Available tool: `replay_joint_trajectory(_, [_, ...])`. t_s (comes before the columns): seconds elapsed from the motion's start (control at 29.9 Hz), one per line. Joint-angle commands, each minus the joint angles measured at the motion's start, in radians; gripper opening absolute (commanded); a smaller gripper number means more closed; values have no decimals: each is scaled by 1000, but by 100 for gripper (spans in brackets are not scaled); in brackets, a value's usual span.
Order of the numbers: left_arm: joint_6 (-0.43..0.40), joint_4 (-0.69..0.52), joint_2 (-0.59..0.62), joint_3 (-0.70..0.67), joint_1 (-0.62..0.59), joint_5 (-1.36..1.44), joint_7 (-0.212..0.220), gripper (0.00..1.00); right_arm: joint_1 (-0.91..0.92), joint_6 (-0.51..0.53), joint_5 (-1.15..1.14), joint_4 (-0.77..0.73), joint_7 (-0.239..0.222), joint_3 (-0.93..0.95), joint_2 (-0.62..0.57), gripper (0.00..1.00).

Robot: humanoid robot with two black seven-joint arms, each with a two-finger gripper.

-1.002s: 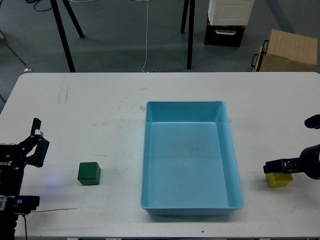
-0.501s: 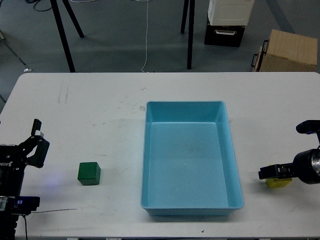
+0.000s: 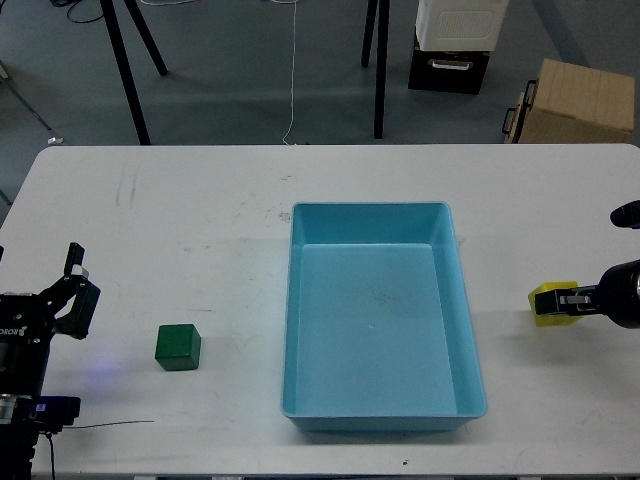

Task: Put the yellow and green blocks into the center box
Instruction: 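Lift the yellow cube and carry it over the blue tray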

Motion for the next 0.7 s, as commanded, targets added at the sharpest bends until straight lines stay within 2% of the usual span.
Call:
replay_joint_trajectory(0.0, [0, 1, -1, -1, 0, 0, 0, 100, 182, 6, 142, 9, 0, -8, 12, 0])
replay_joint_trajectory(0.17, [0, 8, -1, 0, 0, 0, 0, 100, 436, -2, 324, -20, 1, -146, 207, 0])
replay_joint_trajectory(0.27, [0, 8, -1, 0, -5, 0, 0, 100, 526, -42, 342, -48, 4, -276, 389, 0])
replay_joint_trajectory(0.47, [0, 8, -1, 0, -5, 0, 0, 100, 507, -108, 339, -85, 1, -424, 606, 1])
replay_joint_trajectory(0.57, [0, 8, -2, 0, -5, 0, 0, 100, 467, -108, 330, -119, 0, -444, 646, 4])
replay_joint_trajectory(0.67, [0, 8, -2, 0, -3, 0, 0, 100, 439, -108, 328, -137, 0, -448, 670, 14])
